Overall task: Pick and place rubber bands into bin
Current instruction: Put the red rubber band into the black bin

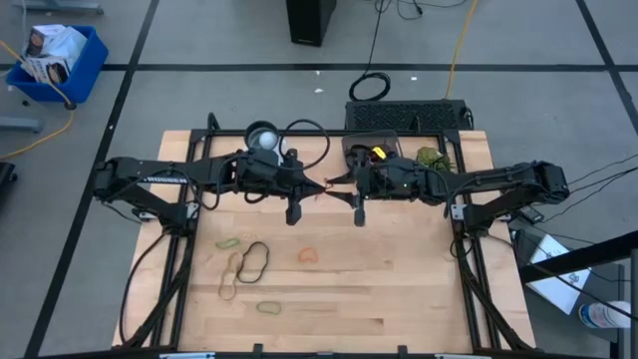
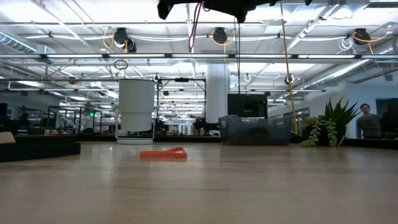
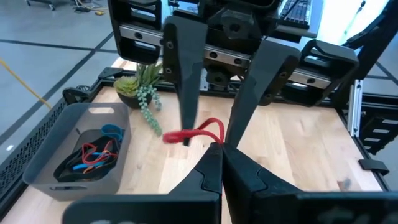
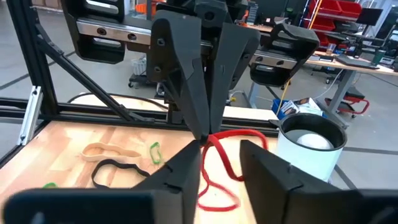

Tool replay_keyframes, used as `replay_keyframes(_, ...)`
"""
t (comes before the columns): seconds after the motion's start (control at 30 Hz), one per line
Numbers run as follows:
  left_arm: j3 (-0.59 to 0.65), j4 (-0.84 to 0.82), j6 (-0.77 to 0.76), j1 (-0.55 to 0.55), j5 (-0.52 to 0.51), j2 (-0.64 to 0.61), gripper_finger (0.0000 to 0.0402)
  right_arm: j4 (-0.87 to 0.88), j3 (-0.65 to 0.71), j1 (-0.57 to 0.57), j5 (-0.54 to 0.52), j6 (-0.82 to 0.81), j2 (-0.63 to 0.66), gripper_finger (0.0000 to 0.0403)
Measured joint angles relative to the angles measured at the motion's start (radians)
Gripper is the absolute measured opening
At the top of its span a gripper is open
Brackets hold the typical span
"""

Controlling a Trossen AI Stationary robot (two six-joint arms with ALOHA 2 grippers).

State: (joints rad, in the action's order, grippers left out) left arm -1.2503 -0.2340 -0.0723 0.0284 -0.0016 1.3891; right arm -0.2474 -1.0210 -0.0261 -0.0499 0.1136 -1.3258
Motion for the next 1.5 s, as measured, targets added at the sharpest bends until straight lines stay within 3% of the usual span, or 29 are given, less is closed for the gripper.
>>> replay_keyframes(0.3, 0.000, 0.000, -0.001, 0.000, -0.003, 0.000, 0.0021, 0.002, 0.000, 0.000, -0.001, -0.021, 0.000, 0.0006)
replay_keyframes(1.1, 0.000, -0.013, -0.002, 0.003, -0.067, 0.000, 0.0030, 0.024, 0.000, 0.000, -0.006, -0.049, 0.000, 0.0001)
replay_keyframes(1.5, 0.000, -0.085, -0.048, 0.003, -0.052, 0.000, 0.0170, 0.026, 0.000, 0.000, -0.006, -0.049, 0.004, 0.0000)
